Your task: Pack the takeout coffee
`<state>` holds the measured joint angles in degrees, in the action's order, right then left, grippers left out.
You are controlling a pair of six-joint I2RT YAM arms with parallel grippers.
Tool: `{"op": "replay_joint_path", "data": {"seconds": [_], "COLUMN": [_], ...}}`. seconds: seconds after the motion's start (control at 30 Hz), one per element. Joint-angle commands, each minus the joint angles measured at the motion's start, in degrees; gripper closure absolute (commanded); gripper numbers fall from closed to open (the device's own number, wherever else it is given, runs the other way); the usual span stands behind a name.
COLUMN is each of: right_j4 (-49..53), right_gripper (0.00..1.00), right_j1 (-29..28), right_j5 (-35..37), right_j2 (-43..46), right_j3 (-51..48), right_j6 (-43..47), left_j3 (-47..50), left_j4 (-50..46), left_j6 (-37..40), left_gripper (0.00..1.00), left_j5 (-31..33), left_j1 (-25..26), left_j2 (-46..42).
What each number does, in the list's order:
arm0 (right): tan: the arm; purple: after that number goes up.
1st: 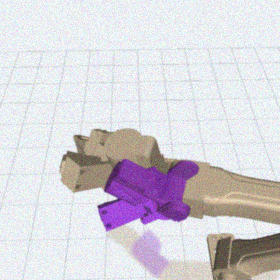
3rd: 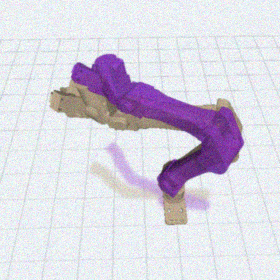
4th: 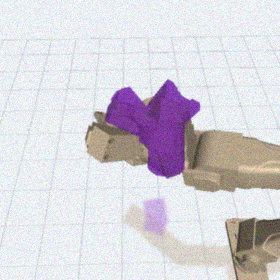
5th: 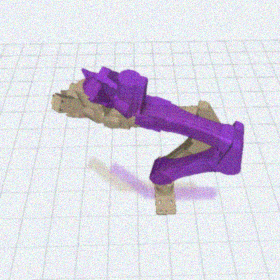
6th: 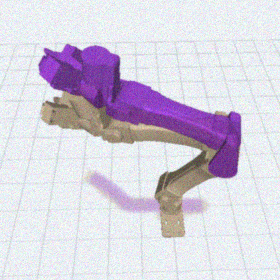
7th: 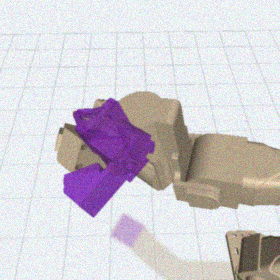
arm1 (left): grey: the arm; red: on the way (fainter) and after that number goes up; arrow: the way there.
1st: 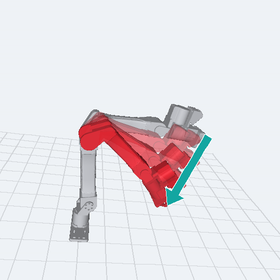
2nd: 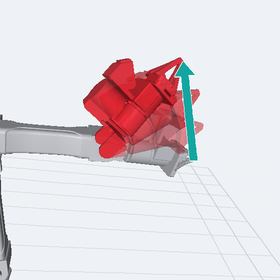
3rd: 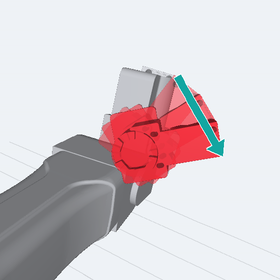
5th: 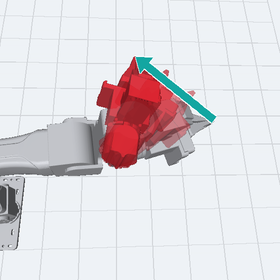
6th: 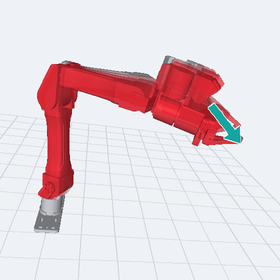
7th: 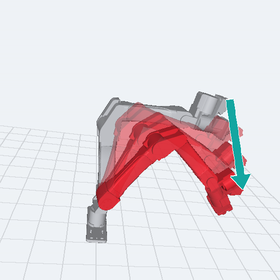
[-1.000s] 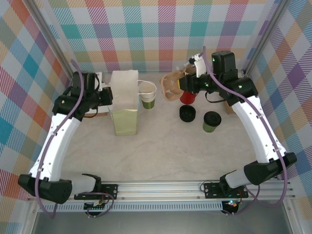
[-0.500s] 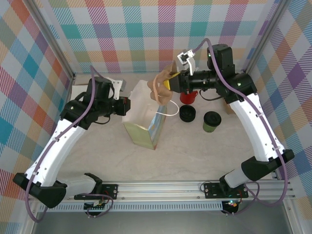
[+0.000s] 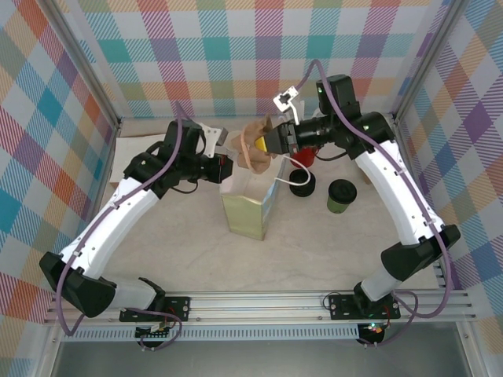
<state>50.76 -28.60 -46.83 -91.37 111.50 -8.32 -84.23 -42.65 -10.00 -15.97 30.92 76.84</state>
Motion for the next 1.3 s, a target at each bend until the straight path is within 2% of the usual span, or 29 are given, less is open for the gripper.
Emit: {"op": "replay_joint_path", "data": {"seconds": [0.0,0.3,0.53,0.77,0.87,1.03,1.27], "right_j4": [3.0,14.37,19.04,20.49,20.34,20.1,19.25], "right_gripper": [0.82,0.82,0.82,0.84,0.84,0.84,0.84], "right_j1": [-0.41,-0.23,-0.23,-0.71,-1.19,-1.61,-1.81], "right_j5": [-4.03,-2.9,8.12,18.35,21.35,24.42,28.06], "right_j2": [-1.58,-7.07,-7.2,-7.86,-7.5,-7.44,-7.08], "right_j3": [-0.67,0.78,0.17,-0.22,-0.55,-0.25,-0.44], "right_j6": [1.35,9.34,15.62,17.98,18.59,18.32,17.54], "left_j3": [1.5,4.88,5.03,5.01,4.94,5.3,6.3], "left_j4": [4.18,6.86,5.34,4.04,3.53,2.83,0.85], "left_j6": [-1.16,-1.65,-0.29,0.86,0.94,0.55,-0.01], "left_gripper": [1.0,1.0,1.0,0.99,0.91,0.71,0.64], "left_j5": [-4.05,-7.78,-8.58,-6.82,-5.93,-5.67,-5.47], "left_j1": [0.64,0.64,0.64,0.55,0.55,0.55,0.5], "left_j2": [0.44,0.66,1.5,2.09,2.27,2.24,0.38]}}
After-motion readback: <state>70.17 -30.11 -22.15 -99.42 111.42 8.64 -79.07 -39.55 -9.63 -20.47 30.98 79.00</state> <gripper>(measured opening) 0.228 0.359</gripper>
